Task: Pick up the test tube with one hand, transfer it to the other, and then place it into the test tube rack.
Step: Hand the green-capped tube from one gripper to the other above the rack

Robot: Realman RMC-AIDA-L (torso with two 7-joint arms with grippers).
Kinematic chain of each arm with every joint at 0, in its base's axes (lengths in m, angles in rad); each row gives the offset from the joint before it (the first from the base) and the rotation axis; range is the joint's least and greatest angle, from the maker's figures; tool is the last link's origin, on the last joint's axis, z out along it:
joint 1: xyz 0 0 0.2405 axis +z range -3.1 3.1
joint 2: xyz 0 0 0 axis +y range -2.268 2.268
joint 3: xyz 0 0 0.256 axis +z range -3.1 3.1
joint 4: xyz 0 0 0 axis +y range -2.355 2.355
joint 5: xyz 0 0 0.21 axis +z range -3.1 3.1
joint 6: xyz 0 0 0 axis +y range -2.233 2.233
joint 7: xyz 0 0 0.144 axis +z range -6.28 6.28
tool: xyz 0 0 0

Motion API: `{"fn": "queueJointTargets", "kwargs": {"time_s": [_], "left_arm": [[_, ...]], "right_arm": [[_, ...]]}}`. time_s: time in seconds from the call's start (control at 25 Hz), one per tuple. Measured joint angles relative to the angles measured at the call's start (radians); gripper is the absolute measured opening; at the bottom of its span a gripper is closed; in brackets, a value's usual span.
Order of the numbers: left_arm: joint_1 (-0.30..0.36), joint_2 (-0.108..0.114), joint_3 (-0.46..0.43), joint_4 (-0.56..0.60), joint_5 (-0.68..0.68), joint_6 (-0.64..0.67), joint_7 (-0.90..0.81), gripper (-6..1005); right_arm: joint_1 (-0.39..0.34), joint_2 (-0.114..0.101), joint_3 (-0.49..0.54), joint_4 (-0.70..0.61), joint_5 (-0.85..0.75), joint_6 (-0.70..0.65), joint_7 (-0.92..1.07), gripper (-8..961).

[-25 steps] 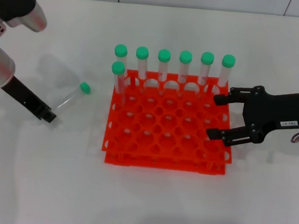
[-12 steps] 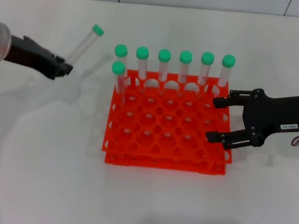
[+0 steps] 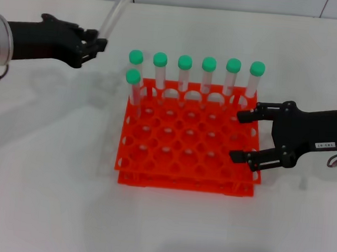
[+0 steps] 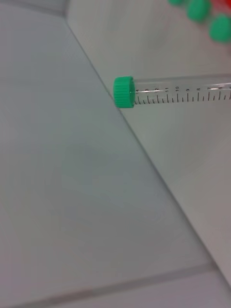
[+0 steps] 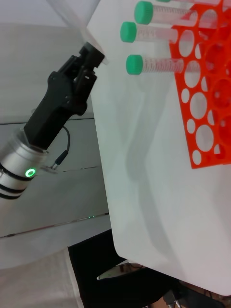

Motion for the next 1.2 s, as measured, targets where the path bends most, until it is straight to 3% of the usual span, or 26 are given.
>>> {"fn": "queueJointTargets", "kwargs": {"time_s": [0.24,0.52,0.56,0.6,0.76,1.2], "left_arm": [[0.002,0.004,-0.042,-0.106,-0.196,0.109,0.227,197],[-0.086,0.036,-0.163,-0.296,-0.267,0.315,0.393,199],[-0.136,0.069,-0.186,-0.388,-0.269,0.375,0.418,199],[-0.158,0.084,-0.187,-0.432,-0.267,0.396,0.426,199],[-0.216,0.120,-0.182,-0.522,-0.232,0.427,0.427,200],[-0.302,0.117,-0.181,-0.629,-0.076,0.400,0.438,202]], "right_arm": [[0.004,0.001,-0.001,-0.004,0.001,-0.001,0.001,844],[0.009,0.003,-0.002,-0.004,0.002,-0.002,0.001,844],[0.009,0.003,-0.002,-0.004,0.002,-0.002,0.001,844],[0.010,0.003,-0.002,-0.004,0.002,-0.002,0.001,844],[0.017,0.003,-0.002,-0.005,0.002,-0.002,0.001,844],[0.025,0.007,0.001,-0.005,0.001,0.001,0.001,836]]}}
